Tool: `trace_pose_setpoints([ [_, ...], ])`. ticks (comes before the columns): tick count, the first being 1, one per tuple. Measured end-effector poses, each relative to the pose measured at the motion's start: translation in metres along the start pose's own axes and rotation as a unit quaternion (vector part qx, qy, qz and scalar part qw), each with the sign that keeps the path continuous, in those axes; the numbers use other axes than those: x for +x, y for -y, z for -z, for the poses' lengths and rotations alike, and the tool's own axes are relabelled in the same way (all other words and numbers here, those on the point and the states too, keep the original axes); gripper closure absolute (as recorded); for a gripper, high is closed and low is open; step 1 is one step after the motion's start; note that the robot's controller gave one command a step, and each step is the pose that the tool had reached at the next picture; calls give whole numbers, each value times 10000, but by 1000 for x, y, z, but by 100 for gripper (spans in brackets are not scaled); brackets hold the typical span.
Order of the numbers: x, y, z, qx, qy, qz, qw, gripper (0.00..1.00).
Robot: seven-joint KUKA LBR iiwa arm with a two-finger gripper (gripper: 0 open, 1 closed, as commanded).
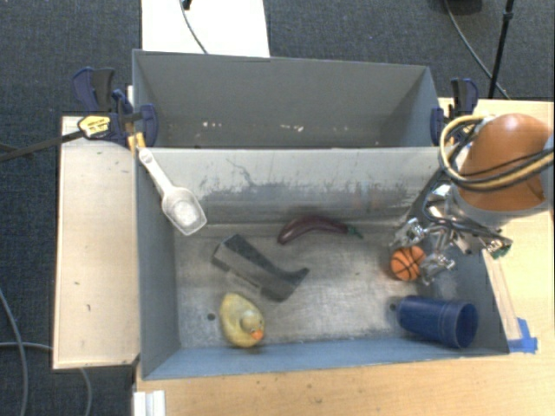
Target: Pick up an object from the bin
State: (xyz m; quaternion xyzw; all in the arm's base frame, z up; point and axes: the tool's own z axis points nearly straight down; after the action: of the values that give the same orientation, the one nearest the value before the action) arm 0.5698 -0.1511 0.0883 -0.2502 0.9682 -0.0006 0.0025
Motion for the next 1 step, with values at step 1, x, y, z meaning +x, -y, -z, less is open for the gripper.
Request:
trace_pose_setpoints([
  [1,1,-8,59,-25,-29,23,10000,100],
])
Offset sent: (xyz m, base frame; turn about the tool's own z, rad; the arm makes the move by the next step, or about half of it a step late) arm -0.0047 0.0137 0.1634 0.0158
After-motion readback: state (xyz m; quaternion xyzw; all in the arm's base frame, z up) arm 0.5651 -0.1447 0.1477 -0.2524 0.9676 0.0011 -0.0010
